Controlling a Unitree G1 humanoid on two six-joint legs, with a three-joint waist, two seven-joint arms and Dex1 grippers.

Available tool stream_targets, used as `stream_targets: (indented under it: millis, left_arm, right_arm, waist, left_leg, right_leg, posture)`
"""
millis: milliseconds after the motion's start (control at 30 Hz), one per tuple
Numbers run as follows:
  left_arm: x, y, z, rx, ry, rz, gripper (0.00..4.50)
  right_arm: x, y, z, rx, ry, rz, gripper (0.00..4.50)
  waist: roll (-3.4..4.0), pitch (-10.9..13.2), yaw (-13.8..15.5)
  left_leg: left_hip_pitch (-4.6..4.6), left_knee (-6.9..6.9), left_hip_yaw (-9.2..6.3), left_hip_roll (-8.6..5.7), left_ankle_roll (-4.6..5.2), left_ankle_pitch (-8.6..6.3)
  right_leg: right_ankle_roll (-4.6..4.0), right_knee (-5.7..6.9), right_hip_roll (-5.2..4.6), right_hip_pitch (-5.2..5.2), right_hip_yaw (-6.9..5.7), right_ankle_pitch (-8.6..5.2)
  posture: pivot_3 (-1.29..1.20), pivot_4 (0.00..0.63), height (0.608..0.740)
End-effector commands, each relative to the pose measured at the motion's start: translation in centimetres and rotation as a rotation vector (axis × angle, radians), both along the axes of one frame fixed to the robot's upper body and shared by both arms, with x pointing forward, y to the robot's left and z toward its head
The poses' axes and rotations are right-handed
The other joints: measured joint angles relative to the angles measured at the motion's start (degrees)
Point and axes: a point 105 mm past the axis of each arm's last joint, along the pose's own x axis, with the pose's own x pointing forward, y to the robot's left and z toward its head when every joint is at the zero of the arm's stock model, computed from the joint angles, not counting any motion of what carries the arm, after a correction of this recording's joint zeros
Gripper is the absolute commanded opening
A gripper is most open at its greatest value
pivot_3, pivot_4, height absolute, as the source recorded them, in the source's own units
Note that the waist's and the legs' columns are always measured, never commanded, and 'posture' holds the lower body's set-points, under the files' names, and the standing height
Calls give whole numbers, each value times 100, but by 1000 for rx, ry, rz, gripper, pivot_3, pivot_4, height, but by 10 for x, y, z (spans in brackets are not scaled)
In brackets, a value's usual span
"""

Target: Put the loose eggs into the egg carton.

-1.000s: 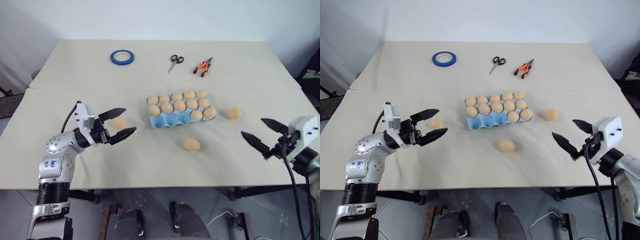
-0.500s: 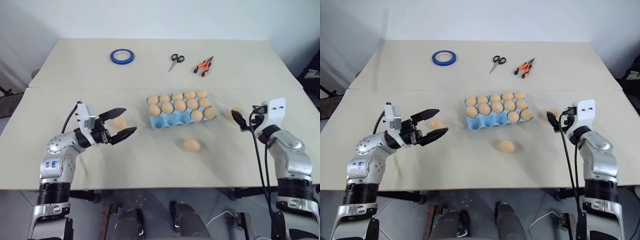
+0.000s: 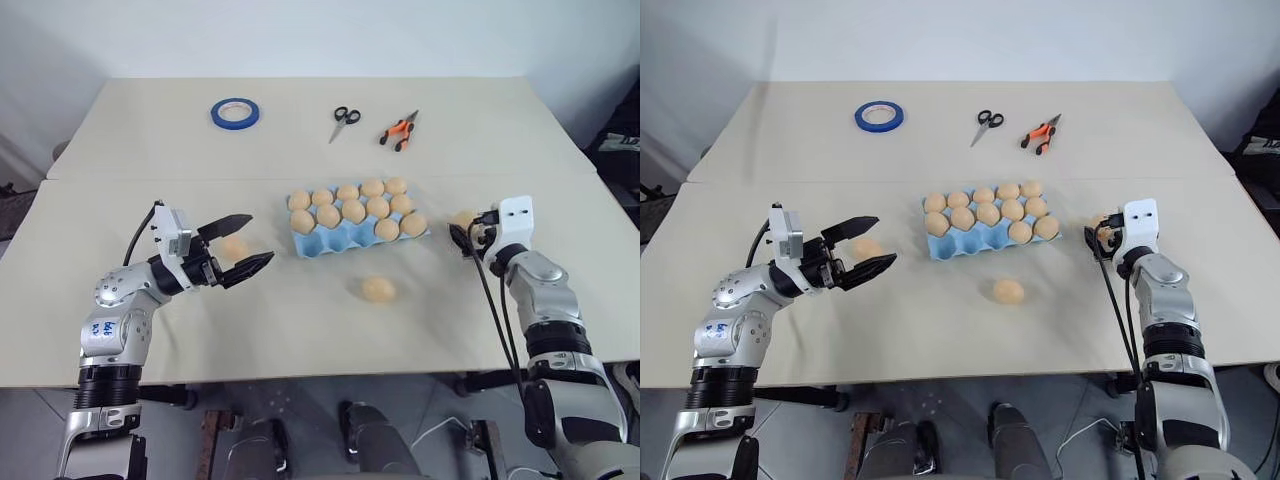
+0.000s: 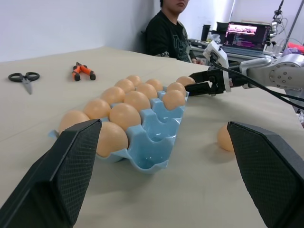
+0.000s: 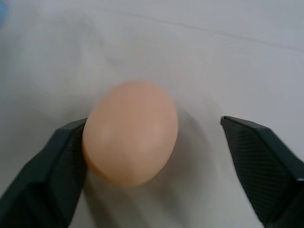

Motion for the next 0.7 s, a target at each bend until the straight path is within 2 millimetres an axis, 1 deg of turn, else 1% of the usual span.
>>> stream_targets:
  millis: [33, 100, 133, 167, 200, 267, 333, 400, 433, 467, 533, 567, 600, 633, 700]
  left_arm:
    - [-3, 1, 10, -5, -45, 1, 4500]
    - [-3, 1, 10, -5, -46, 2, 4500]
    - [-3, 1, 10, -5, -45, 2, 4500]
    - [-3, 1, 10, -5, -46, 2, 4500]
    - [-3, 0, 10, -5, -46, 2, 4500]
    - [-2, 0, 10, -6, -46, 2, 4500]
    - [-3, 0, 9, -6, -44, 3, 4500]
    - [-3, 1, 9, -6, -42, 3, 4500]
    - [-4, 2, 9, -5, -40, 4, 4500]
    - [-4, 2, 8, -4, -39, 4, 4500]
    - [-4, 4, 8, -2, -37, 8, 4500]
    - [-4, 4, 8, -1, -37, 9, 4500]
    - [-4, 5, 8, 0, -36, 11, 4500]
    - [-4, 6, 8, 2, -35, 13, 4500]
    - [-5, 9, 8, 5, -34, 17, 4500]
  right_arm:
    - [4, -1, 19, -10, -80, -7, 2890]
    - [4, 0, 20, -10, -84, -4, 2145]
    - [4, 1, 22, -8, -90, 6, 1865]
    - [3, 3, 23, -7, -94, 16, 1686]
    - [3, 4, 26, -7, -102, 24, 1573]
    - [2, 7, 36, -1, -134, 47, 1518]
    - [0, 12, 52, -5, -176, 78, 1518]
    - [-5, 27, 75, -6, -225, 150, 1518]
    - [-9, 39, 88, -7, -242, 199, 1518]
    - [-13, 48, 95, -7, -247, 230, 1518]
    - [-23, 70, 102, -2, -218, 317, 1518]
    - [-27, 77, 103, 1, -204, 341, 1518]
    - [-33, 88, 106, 0, -200, 381, 1518]
    - [-40, 101, 108, 3, -194, 427, 1518]
    - [-54, 131, 106, -4, -165, 535, 1518]
  waist:
    - [0, 0, -13]
    - [0, 0, -21]
    - [0, 0, -22]
    - [0, 0, -22]
    - [0, 0, -22]
    - [0, 0, -27]
    - [1, 0, -33]
    - [1, 0, -34]
    - [6, 4, -36]
    - [8, 4, -47]
    - [8, 4, -49]
    - [8, 4, -46]
    - [7, 3, -38]
    - [7, 3, -26]
    - [7, 3, -2]
  left_leg:
    - [1, 0, 0, 1, -1, 1]
    - [2, 0, 0, 3, -6, 3]
    - [3, 0, -1, 3, -8, 5]
    - [4, 0, -1, 3, -9, 5]
    - [4, 1, -2, 3, -10, 6]
    - [4, 1, -2, 2, -11, 6]
    - [4, 2, -2, 1, -11, 6]
    - [5, 2, -3, 2, -11, 6]
    - [4, 2, -3, 2, -11, 6]
    - [3, -1, -2, 2, -11, 6]
    - [2, -3, -3, 8, -13, 7]
    - [3, -3, -6, 10, -13, 7]
    - [3, -4, -11, 10, -12, 3]
    - [2, -6, -15, 11, -26, -8]
    - [2, -7, -17, 10, -16, -16]
  right_leg:
    - [0, 2, 1, 0, 0, 0]
    - [1, 6, 3, 0, 0, 0]
    - [1, 8, 3, 0, -1, 0]
    - [1, 10, 3, 0, -1, 0]
    - [1, 11, 3, 0, -1, 0]
    - [1, 14, 2, -1, 0, 0]
    - [1, 15, 1, -1, 1, 0]
    - [1, 16, 1, -1, 0, 0]
    - [1, 16, 1, -1, -1, 0]
    - [1, 19, 0, -7, 3, 0]
    - [1, 23, 4, -10, 1, 0]
    - [0, 24, 4, -10, -2, 0]
    - [-3, 24, 4, -10, -5, -2]
    - [-6, 24, 3, -10, -6, -3]
    - [-9, 24, 2, -10, -7, -5]
  posture:
    - [0, 150, 740]
    - [0, 150, 740]
    - [0, 150, 740]
    - [0, 150, 740]
    - [0, 150, 740]
    - [0, 150, 740]
    - [0, 150, 740]
    - [0, 150, 740]
    - [0, 150, 740]
    - [0, 150, 740]
    - [0, 150, 740]
    - [0, 150, 740]
    - [0, 150, 740]
    - [0, 150, 740]
    - [0, 150, 740]
